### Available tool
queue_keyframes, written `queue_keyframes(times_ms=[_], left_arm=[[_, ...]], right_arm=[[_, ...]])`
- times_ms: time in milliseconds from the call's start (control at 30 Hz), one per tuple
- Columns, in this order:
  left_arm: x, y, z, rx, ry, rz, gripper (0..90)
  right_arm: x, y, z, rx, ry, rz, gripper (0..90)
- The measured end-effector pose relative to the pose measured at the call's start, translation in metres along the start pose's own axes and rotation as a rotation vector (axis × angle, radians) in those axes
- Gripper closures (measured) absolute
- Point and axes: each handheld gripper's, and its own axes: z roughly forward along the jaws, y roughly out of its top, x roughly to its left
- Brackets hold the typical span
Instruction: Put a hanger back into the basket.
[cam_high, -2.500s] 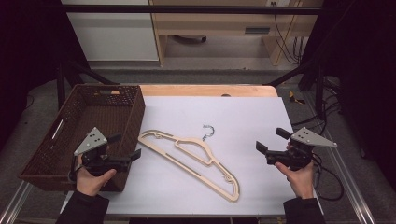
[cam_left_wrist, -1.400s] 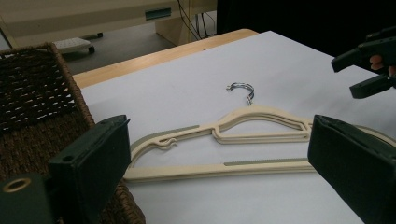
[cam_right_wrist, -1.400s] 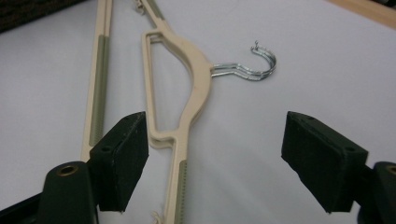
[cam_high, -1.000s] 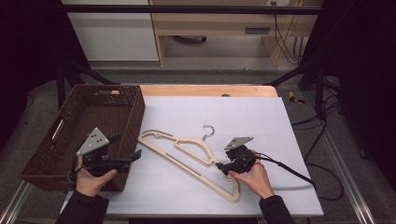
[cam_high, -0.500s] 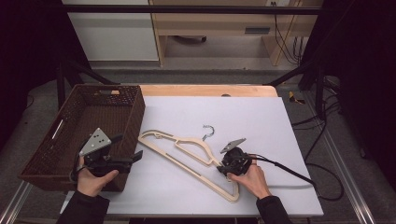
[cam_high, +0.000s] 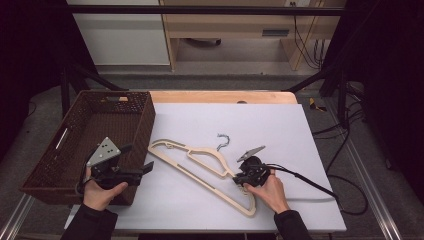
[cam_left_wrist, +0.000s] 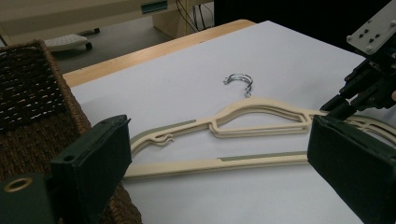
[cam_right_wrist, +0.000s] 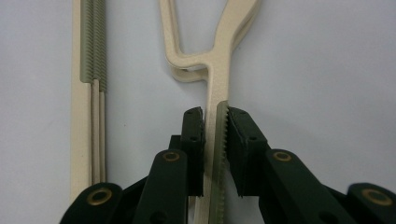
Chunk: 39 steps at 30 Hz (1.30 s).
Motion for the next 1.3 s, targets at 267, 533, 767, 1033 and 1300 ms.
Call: queue_keyframes(times_ms=[267, 533, 767, 1033, 1300], left_arm=[[0.000, 0.000, 0.000, 0.001, 0.001, 0.000, 6.1], [-0.004, 0.001, 0.003, 0.007, -0.005, 0.002, 6.2], [-0.014, 0.002, 0.010, 0.024, -0.022, 0.012, 6.4], [-0.024, 0.008, 0.024, 0.054, -0.046, 0.037, 6.7], [-0.037, 0.026, 0.049, 0.109, -0.099, 0.088, 5.9]], right_arm=[[0.000, 0.001, -0.006, -0.015, -0.002, 0.012, 78.1], [0.001, 0.001, -0.013, -0.039, -0.020, 0.031, 79.8], [0.002, 0.002, -0.020, -0.077, -0.017, 0.028, 80.1], [0.001, 0.001, -0.028, -0.104, -0.012, -0.008, 80.2], [0.000, 0.001, -0.035, -0.126, -0.009, -0.048, 80.4]])
